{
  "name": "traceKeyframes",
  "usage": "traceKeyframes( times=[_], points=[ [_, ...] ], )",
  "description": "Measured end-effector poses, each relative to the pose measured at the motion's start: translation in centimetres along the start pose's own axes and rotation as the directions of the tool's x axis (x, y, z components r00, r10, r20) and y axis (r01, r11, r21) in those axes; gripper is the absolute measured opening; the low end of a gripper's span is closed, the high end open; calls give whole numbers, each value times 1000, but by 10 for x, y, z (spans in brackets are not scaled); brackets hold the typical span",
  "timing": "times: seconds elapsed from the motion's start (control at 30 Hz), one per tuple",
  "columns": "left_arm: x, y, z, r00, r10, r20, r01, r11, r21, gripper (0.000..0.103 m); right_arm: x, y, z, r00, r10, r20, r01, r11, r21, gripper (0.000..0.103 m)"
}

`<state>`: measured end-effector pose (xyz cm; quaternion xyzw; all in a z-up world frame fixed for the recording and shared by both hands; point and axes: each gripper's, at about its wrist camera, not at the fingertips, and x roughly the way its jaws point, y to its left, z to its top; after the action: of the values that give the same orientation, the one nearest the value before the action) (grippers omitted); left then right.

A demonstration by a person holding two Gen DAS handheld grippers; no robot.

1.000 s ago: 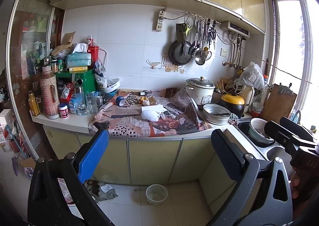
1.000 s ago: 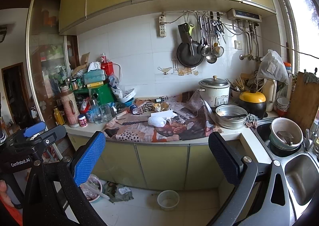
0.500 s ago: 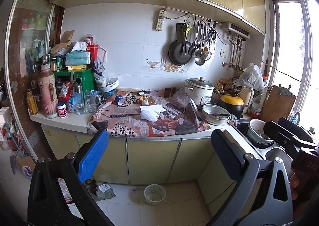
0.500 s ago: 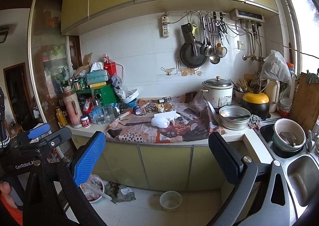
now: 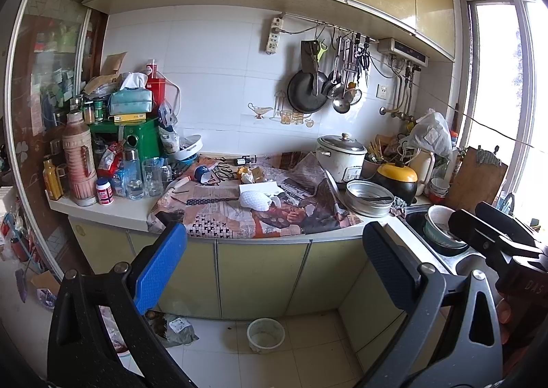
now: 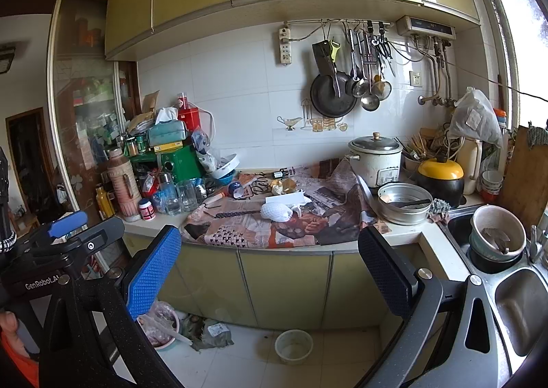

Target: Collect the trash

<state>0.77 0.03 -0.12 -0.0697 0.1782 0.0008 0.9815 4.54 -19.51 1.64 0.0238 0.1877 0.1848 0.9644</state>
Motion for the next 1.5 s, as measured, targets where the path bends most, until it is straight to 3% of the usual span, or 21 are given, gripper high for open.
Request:
traceKeyframes(
  times=[0.53, 1.03, 1.23, 1.5],
  points=[
    [12, -1, 3, 1000, -1, -17, 1, 1000, 2, 103, 9, -3, -2, 1000, 9, -9, -9, 1000, 12, 103],
    [45, -19, 8, 998, 51, -30, -52, 998, -38, 103, 29, -45, -1, 999, 26, -29, -25, 999, 36, 103],
    [75, -17, 20, 997, 67, -26, -69, 996, -50, 103, 46, -57, 3, 999, -1, -32, 1, 1000, 28, 103],
    [147, 5, 38, 997, 68, -33, -69, 997, -29, 102, 98, -67, 15, 998, -43, -38, 45, 997, 57, 103]
  ],
)
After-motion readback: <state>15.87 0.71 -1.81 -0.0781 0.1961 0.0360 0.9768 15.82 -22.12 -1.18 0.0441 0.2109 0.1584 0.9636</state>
